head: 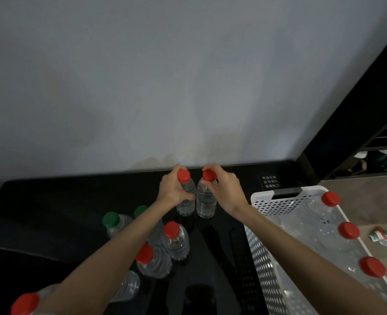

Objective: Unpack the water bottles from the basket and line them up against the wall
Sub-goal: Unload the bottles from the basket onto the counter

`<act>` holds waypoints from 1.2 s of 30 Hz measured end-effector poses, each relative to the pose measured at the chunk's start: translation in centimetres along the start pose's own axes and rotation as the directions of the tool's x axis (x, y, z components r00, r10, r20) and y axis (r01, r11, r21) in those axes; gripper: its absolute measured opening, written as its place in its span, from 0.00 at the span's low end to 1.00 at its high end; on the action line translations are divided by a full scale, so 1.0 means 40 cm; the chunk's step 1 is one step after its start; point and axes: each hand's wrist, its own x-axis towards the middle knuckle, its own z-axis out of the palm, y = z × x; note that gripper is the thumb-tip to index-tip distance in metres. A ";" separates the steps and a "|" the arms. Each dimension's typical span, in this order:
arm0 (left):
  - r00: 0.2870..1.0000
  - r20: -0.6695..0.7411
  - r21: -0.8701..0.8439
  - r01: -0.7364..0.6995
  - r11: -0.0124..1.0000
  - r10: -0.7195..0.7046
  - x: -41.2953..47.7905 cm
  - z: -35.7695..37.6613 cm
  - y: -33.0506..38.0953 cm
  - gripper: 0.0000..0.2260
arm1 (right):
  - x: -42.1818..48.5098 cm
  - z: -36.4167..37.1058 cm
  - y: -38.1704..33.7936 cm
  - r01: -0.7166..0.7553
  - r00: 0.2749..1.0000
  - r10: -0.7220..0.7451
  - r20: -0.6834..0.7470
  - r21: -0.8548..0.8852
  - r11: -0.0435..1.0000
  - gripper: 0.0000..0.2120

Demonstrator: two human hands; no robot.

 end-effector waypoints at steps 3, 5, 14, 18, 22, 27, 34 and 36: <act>1.000 0.000 -0.010 0.014 1.000 -0.014 -0.003 -0.004 -0.002 0.29 | 0.011 -0.003 -0.005 0.000 0.999 0.000 0.035 -0.010 1.000 0.15; 1.000 -0.025 -0.013 -0.002 1.000 0.002 -0.012 -0.009 0.005 0.29 | 0.014 -0.005 -0.003 0.002 0.999 -0.001 0.052 -0.020 1.000 0.15; 0.955 -0.036 0.216 -0.279 0.936 0.293 -0.096 -0.079 0.125 0.33 | -0.060 -0.096 -0.040 0.096 0.995 -0.096 0.002 -0.087 0.992 0.26; 0.899 -0.120 0.296 -0.372 0.880 0.421 -0.157 -0.097 0.225 0.28 | -0.136 -0.218 -0.057 0.166 0.976 -0.182 -0.122 -0.132 0.977 0.24; 0.845 -0.148 0.308 -0.454 0.836 0.514 -0.218 -0.060 0.331 0.24 | -0.231 -0.328 -0.028 0.160 0.953 -0.200 -0.226 -0.184 0.970 0.21; 0.828 -0.121 0.262 -0.505 0.822 0.547 -0.254 0.061 0.416 0.23 | -0.356 -0.425 0.068 0.085 0.945 -0.137 -0.296 -0.184 0.979 0.19; 0.902 -0.010 0.113 -0.427 0.897 0.431 -0.266 0.272 0.432 0.23 | -0.477 -0.476 0.247 -0.075 0.961 -0.003 -0.276 -0.270 0.960 0.17; 0.912 0.028 0.097 -0.410 0.907 0.410 -0.275 0.327 0.430 0.24 | -0.493 -0.478 0.286 -0.122 0.968 0.055 -0.243 -0.267 0.956 0.17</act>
